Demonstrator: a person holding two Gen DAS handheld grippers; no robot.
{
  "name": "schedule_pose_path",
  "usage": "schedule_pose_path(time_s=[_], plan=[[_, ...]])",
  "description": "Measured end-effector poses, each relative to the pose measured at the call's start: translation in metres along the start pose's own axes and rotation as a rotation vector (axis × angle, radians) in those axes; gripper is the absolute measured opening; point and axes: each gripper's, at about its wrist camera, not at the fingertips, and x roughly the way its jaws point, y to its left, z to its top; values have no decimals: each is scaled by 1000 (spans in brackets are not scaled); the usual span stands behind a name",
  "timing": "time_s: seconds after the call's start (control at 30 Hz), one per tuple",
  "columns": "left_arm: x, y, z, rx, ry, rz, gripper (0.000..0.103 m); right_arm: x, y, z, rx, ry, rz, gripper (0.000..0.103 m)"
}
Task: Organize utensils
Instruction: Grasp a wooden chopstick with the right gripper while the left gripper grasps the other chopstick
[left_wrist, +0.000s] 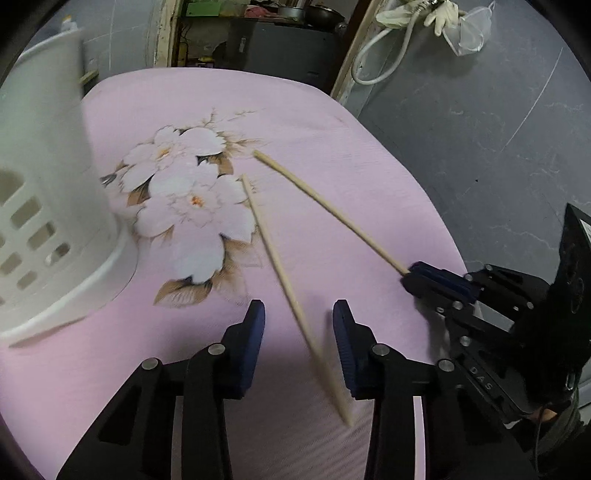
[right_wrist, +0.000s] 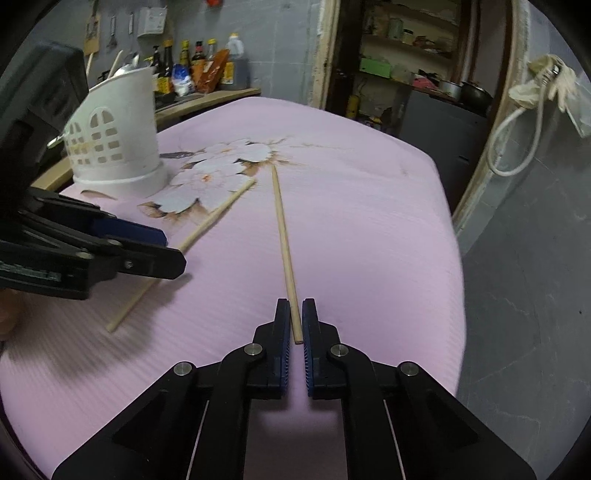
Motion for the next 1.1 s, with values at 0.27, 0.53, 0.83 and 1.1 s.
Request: schedule_pose_path(time_s=[0.27, 0.53, 0.83, 1.1], plan=[[7, 7, 5, -37, 12, 50, 4, -9, -8, -13, 21, -7, -18, 4], [-19, 17, -22, -59, -17, 63, 2, -19, -5, -23, 24, 16, 32, 4], [-58, 33, -55, -127, -105, 100, 2, -14, 10, -19, 4, 37, 125, 6], [-60, 28, -49, -70, -56, 95, 4, 2, 3, 4, 35, 60, 212, 21]])
